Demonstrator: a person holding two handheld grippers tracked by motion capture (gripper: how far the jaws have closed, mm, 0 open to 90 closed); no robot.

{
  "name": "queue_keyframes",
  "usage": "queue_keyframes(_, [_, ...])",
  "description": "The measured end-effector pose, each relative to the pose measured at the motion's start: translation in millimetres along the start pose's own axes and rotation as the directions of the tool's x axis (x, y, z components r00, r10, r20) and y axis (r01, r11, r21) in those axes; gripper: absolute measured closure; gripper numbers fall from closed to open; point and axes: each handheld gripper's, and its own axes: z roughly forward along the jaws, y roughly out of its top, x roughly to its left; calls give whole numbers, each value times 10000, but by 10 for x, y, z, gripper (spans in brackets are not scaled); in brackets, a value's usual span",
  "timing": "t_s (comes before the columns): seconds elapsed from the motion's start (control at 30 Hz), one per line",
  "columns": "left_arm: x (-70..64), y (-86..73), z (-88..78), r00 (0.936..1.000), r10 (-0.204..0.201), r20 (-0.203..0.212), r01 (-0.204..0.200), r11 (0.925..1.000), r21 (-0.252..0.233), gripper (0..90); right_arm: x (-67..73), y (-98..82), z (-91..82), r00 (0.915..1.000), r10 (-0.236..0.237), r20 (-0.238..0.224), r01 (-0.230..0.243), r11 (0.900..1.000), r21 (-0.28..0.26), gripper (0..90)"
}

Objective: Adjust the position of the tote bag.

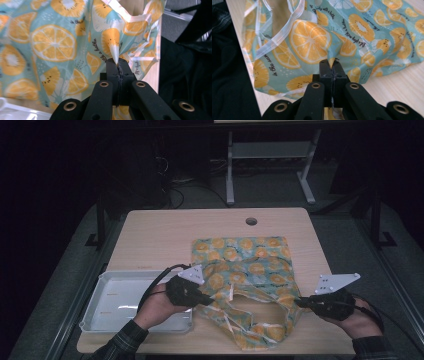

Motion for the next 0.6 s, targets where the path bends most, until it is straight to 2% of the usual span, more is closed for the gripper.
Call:
queue_keyframes(0.37, [337,117,-153,9972,-473,-582,433,9967,-685,897,-234,193,18,9995,144,277,-132,9990,-428,889])
queue_keyframes(0.6, [514,87,-122,9939,-869,-683,820,9940,-724,898,-376,278,80,9992,241,310,-225,9985,-507,889])
